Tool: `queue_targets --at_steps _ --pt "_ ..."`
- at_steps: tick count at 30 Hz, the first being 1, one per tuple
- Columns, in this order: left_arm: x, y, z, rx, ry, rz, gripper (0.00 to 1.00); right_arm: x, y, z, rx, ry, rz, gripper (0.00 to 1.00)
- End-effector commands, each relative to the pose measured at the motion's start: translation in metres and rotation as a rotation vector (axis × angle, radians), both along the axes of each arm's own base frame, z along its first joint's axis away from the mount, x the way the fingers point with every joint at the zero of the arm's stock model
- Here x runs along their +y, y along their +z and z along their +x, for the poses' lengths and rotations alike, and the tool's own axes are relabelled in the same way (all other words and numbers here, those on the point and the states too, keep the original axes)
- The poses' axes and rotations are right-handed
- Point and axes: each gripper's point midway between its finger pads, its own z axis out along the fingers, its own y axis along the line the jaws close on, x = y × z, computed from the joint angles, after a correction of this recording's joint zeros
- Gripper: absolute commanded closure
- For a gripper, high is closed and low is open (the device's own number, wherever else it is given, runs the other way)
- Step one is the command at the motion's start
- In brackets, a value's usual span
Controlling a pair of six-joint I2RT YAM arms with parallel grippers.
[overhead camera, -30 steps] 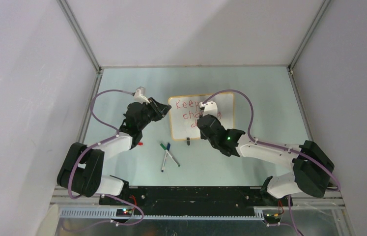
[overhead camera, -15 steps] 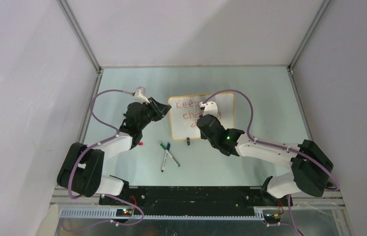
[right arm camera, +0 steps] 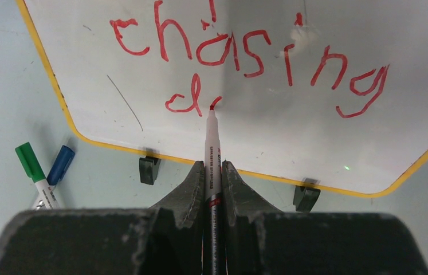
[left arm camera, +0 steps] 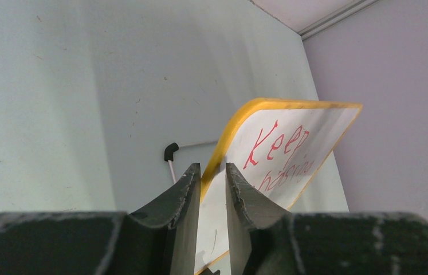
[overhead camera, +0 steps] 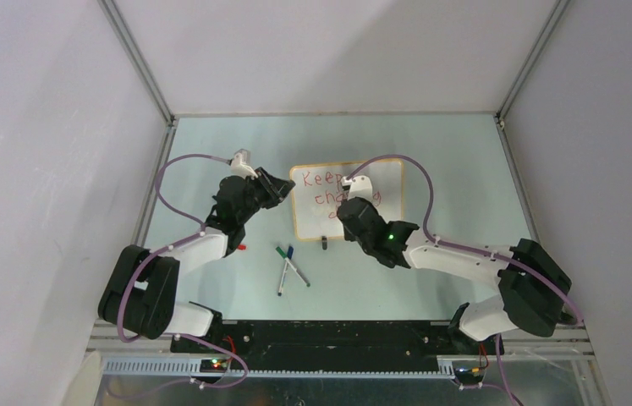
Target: Write a sentence on the whiteboard
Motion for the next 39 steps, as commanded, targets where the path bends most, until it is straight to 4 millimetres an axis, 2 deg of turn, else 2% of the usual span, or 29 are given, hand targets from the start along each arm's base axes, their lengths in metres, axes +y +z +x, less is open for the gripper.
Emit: queue_targets --at_steps 1,10,39 --pt "-0.001 0.029 0.009 -0.091 -0.001 -0.006 0.73 0.001 -0.002 0.001 0.014 -0.016 -0.021 1.00" --pt "0.000 0.029 0.009 -0.092 0.001 -0.004 0.73 -0.002 -0.004 -0.003 0.023 -0.023 -0.033 1.00" --pt "0.000 0.030 0.009 -0.093 -0.001 -0.005 0.73 0.003 0.016 0.011 -0.026 -0.018 0.037 1.00"
